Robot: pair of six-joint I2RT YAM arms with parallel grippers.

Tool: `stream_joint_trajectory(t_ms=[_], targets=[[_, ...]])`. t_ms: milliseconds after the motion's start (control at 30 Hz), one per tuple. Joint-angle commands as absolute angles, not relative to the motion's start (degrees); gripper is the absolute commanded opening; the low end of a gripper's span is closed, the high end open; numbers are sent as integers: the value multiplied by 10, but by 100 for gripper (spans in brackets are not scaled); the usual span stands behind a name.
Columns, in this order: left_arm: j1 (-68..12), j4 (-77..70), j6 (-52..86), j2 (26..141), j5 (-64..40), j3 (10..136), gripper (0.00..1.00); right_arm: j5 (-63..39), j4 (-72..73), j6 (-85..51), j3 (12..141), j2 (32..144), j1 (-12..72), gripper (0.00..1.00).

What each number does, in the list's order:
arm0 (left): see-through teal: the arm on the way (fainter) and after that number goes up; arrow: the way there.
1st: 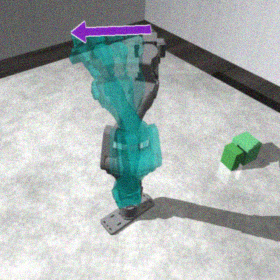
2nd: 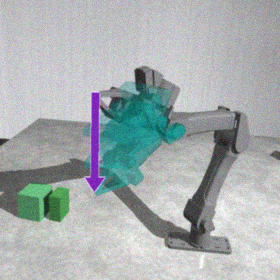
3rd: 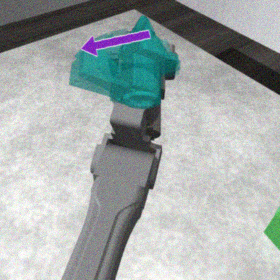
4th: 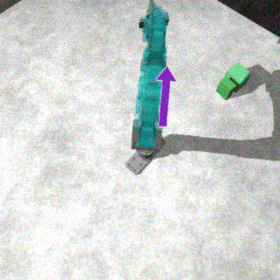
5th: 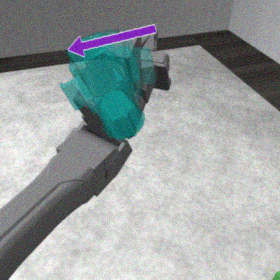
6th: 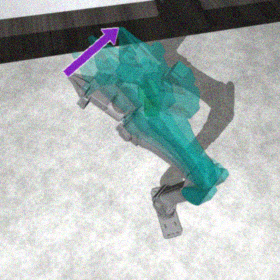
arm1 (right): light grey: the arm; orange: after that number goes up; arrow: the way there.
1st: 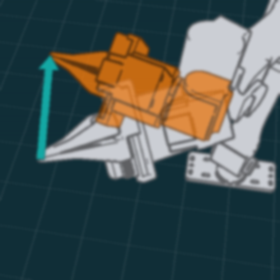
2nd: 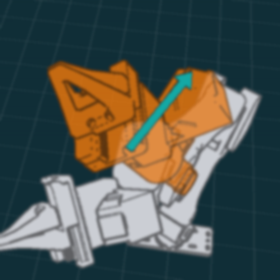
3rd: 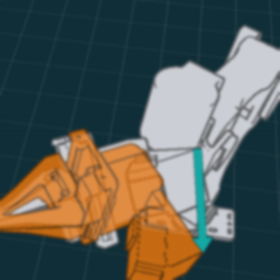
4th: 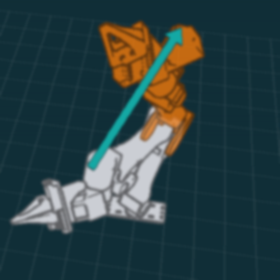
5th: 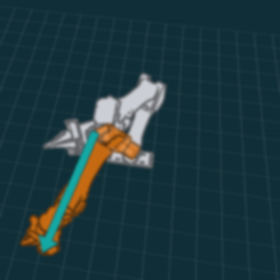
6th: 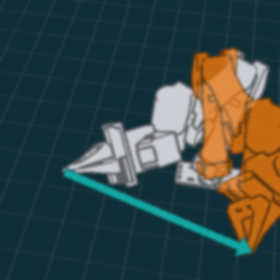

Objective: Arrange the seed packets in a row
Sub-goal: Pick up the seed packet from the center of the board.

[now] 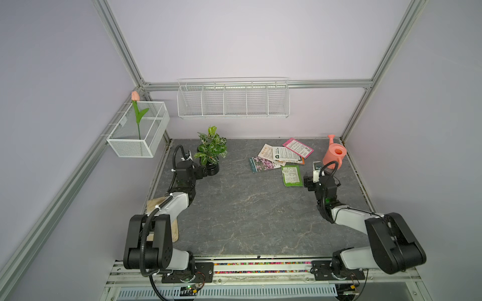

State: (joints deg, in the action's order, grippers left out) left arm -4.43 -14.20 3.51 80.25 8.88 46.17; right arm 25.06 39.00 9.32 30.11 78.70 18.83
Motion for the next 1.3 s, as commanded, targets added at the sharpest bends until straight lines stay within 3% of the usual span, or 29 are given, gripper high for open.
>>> stream_joint_trajectory(t_ms=[0, 100, 333, 467, 667, 867, 933, 1267], targets=[[-68, 28, 104, 769, 94, 519, 99, 304, 167, 33, 410, 751, 214, 88], [-131, 64, 135, 728, 144, 534, 100, 216, 10, -53, 497, 761, 210, 88], [-302, 24, 187, 628, 189, 495, 99, 75, -77, -150, 543, 777, 170, 89], [-364, -3, 191, 644, 142, 497, 99, 9, -68, -186, 529, 792, 131, 90], [-392, -31, 228, 823, 29, 586, 99, -56, -73, -231, 545, 858, 67, 93], [-403, -80, 268, 1016, -60, 692, 100, -204, -70, -273, 587, 957, 15, 98], [-404, -74, 274, 1081, -100, 747, 94, -231, -60, -279, 590, 979, 10, 100], [-421, -52, 331, 1253, -192, 876, 93, -263, -20, -294, 589, 1046, 8, 96]])
